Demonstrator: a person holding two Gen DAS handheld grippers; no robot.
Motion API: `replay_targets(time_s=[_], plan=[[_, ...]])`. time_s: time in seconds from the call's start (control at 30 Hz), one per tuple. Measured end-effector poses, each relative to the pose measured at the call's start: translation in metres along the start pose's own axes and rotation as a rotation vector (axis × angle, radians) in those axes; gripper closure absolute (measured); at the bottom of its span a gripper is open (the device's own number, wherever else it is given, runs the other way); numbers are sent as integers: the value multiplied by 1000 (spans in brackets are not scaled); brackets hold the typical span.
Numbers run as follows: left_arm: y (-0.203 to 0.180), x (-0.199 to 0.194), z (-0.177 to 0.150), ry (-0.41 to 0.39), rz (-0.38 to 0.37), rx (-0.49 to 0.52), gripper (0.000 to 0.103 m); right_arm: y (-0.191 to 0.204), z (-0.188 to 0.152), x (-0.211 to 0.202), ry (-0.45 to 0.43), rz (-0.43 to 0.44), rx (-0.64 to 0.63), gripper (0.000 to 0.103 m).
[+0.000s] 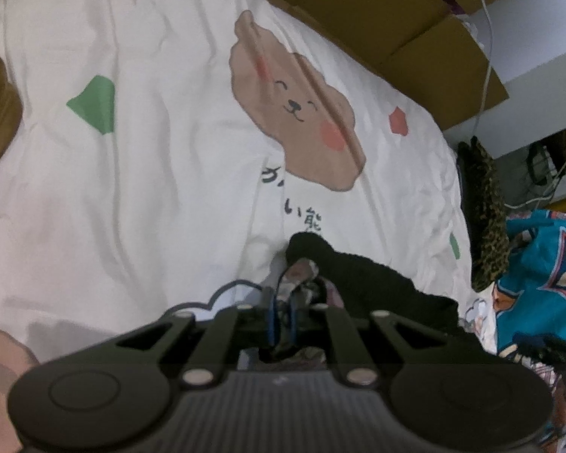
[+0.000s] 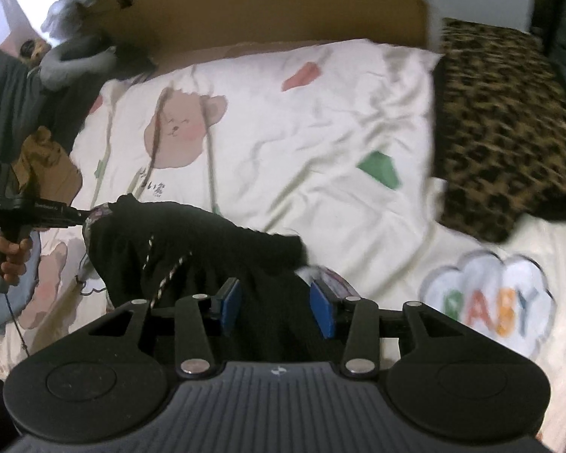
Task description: Fold clothes
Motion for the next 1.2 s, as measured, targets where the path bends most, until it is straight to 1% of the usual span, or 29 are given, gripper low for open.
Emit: replay_targets(time_s=[0.2,0.27,0.33,0.4,0.43,0.47,0.5,0.53,0.57,0.67,0.8,0.9,0.93,1.07,1.17,1.2], plan=[[0,4,-1,-2,9,17,95,3,5,56,39,10,-16,55],[1,6,-1,4,7,9,93,3,2,66,40,18,-14,55],[3,9,-1,11,7,4,91,1,-2,73,44,2,-15,55],[1,10,-1,6,13,21,89,-1,-3,77,45,-8,-26,55],[-1,10,0,1,17,34,85,-1,-3,78,44,-12,-35,55],[-2,9,1,-6,24,45,74,-2,-3,79,43,-15,-44,55],[-4,8,2,-15,36,55,68,-3,-3,79,42,-18,-53,55],[-5,7,3,-24,46,60,57,-3,-2,79,43,-16,-63,55],[-5,6,4,-30,52,57,52,-4,0,79,45,-14,-73,54],[-5,7,10,-30,47,43,51,-7,5,79,50,-9,-88,53],[-8,3,20,-58,29,39,50,-15,14,74,35,-5,-80,53],[-12,-1,27,-74,-4,43,45,-24,21,69,15,-1,-63,53],[-14,0,28,-71,-12,44,41,-27,23,69,11,0,-58,53],[-23,12,29,-44,-29,66,40,-30,18,87,64,6,-87,53],[-28,24,26,-22,-20,86,35,-26,7,100,102,13,-132,53],[-28,28,24,-12,-17,89,35,-25,3,103,109,14,-137,53]])
Point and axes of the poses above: each gripper's, at about its wrist camera, not at the fingertips, and x roughly the way its jaws point, y to its left, z to its top, the point moved 1 cm from there along x, roughly the way its jaws point, and after that the axes turned 5 degrees about x, right-handed, at the moved point
